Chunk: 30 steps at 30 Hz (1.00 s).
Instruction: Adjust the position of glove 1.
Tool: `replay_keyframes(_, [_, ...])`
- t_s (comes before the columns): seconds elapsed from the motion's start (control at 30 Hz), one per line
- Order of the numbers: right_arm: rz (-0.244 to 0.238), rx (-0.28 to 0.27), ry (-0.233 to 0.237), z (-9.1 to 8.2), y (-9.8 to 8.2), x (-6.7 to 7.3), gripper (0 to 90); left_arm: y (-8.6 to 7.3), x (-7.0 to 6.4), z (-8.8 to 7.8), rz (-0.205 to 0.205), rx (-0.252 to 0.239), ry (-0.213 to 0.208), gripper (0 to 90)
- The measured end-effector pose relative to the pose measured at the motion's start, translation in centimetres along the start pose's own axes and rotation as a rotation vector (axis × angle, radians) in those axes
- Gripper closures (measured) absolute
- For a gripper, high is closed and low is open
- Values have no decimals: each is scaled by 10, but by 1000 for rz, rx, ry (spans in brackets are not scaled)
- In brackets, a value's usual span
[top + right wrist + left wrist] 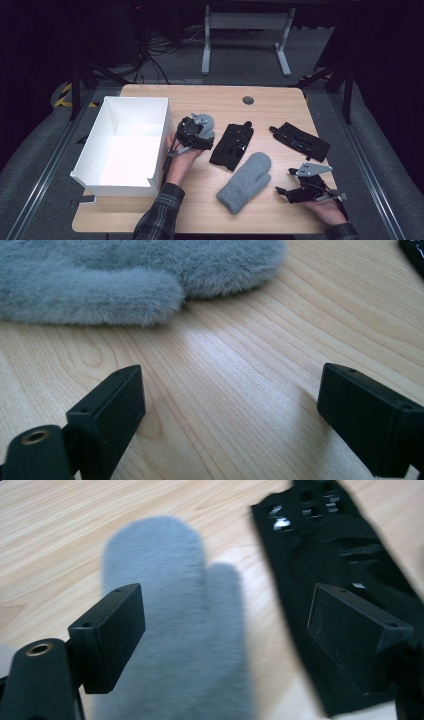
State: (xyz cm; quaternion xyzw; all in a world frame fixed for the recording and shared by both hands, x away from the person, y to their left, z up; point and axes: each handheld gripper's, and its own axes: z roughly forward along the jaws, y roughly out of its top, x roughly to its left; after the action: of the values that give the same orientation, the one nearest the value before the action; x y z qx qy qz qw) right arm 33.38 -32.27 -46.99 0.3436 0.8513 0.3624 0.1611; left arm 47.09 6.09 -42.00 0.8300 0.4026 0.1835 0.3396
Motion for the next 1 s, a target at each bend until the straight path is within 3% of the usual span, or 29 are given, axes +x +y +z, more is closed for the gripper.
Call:
replay_keyframes(0.33, [0, 0, 0, 0, 0, 0, 121, 0, 10, 21, -42, 52, 32, 179])
replay_keyframes(0.57, [0, 0, 0, 0, 0, 0, 121, -6, 13, 35, -69, 111, 22, 255])
replay_keyframes(0.7, [0, 0, 0, 0, 0, 0, 121, -7, 13, 35, -61, 124, 24, 393])
replay_keyframes(0.87, [-2, 1, 0, 0, 0, 0, 121, -6, 15, 30, -101, 116, -7, 659])
replay_keyframes(1.0, [-2, 1, 0, 0, 0, 0, 121, -4, 15, 23, -121, 97, -24, 801])
